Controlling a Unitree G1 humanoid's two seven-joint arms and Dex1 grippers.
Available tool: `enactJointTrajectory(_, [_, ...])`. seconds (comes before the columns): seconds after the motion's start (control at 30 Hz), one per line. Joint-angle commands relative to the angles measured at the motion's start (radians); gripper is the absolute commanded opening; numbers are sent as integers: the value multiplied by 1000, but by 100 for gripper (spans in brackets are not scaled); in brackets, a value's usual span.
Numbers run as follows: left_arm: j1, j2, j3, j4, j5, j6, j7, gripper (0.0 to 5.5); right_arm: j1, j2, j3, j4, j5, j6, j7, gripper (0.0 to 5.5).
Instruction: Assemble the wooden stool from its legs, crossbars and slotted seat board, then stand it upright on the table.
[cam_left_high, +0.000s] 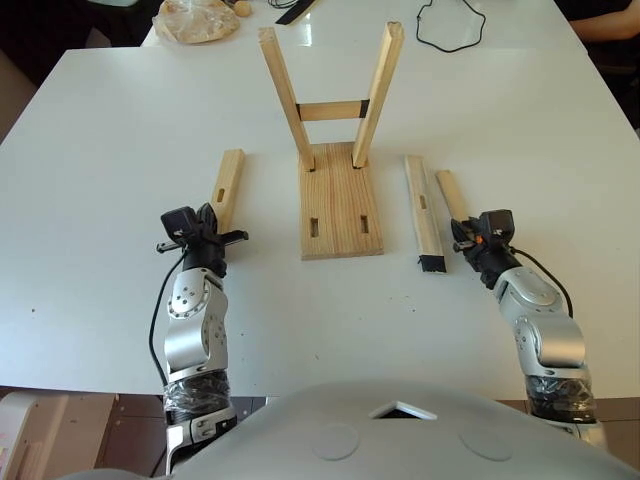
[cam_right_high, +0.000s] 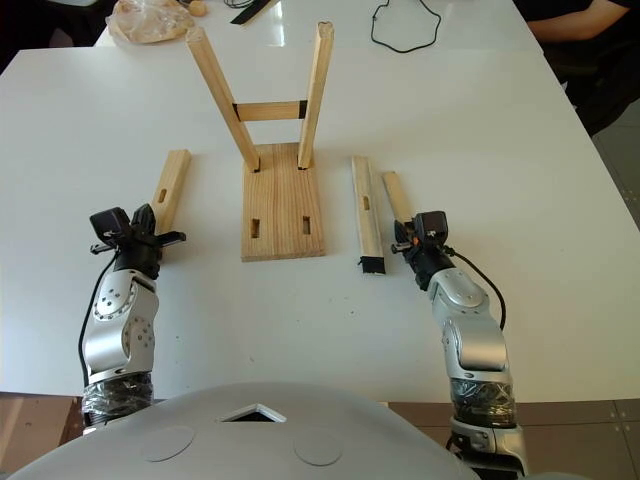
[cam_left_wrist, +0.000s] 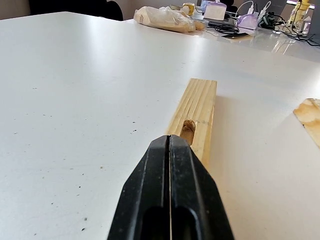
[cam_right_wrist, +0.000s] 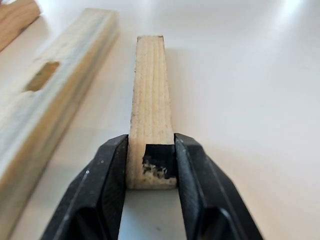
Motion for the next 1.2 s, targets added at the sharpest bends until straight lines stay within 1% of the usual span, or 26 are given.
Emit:
enactJointTrajectory(0.03, [-33, 42, 12, -40, -42, 34, -41, 0, -35, 82, -76, 35, 52, -27, -65, 132])
enactJointTrajectory(0.13, [-82, 82, 30, -66, -67, 54, -57, 0, -150, 121, -147, 74, 123, -33, -99, 132])
enactJointTrajectory(0.23, [-139, 123, 39, -91, -77, 96, -60, 0, -287, 123, -224, 120, 214, -23, -104, 132])
enactJointTrajectory(0.33, [-238, 154, 47, -137, -130, 187, -58, 0, -421, 122, -303, 108, 393, 29, -72, 132])
enactJointTrajectory(0.4, [-367, 169, 66, -181, -223, 294, -40, 0, -520, 113, -326, 43, 574, 95, -27, 132])
enactJointTrajectory(0.43, [-432, 170, 82, -201, -295, 333, -42, 0, -565, 107, -320, 3, 654, 126, -3, 132])
enactJointTrajectory(0.47, [-485, 167, 97, -221, -378, 365, -52, 20, -600, 98, -305, -34, 716, 153, 23, 132])
enactJointTrajectory(0.53, [-563, 184, 90, -279, -528, 429, -113, 40, -652, 69, -246, -107, 804, 204, 92, 132])
enactJointTrajectory(0.63, [-621, 232, 72, -329, -677, 495, -189, 79, -653, 12, -118, -168, 805, 240, 225, 132])
enactJointTrajectory(0.7, [-655, 249, 90, -317, -807, 536, -224, 117, -593, -14, -44, -179, 773, 234, 298, 132])
enactJointTrajectory(0.77, [-686, 295, 103, -268, -927, 596, -270, 144, -526, -26, -5, -215, 774, 223, 343, 132])
enactJointTrajectory(0.87, [-741, 404, 117, -164, -1079, 705, -365, 190, -456, -35, 5, -297, 841, 225, 382, 132])
enactJointTrajectory(0.97, [-792, 484, 118, -68, -1172, 787, -417, 226, -443, -60, -9, -329, 913, 240, 400, 132])
enactJointTrajectory(1.07, [-801, 516, 114, -37, -1250, 829, -421, 275, -487, -102, -22, -283, 966, 267, 428, 132])
enactJointTrajectory(1.2, [-740, 511, 104, -82, -1327, 834, -404, 278, -556, -173, -17, -202, 1001, 310, 503, 132])
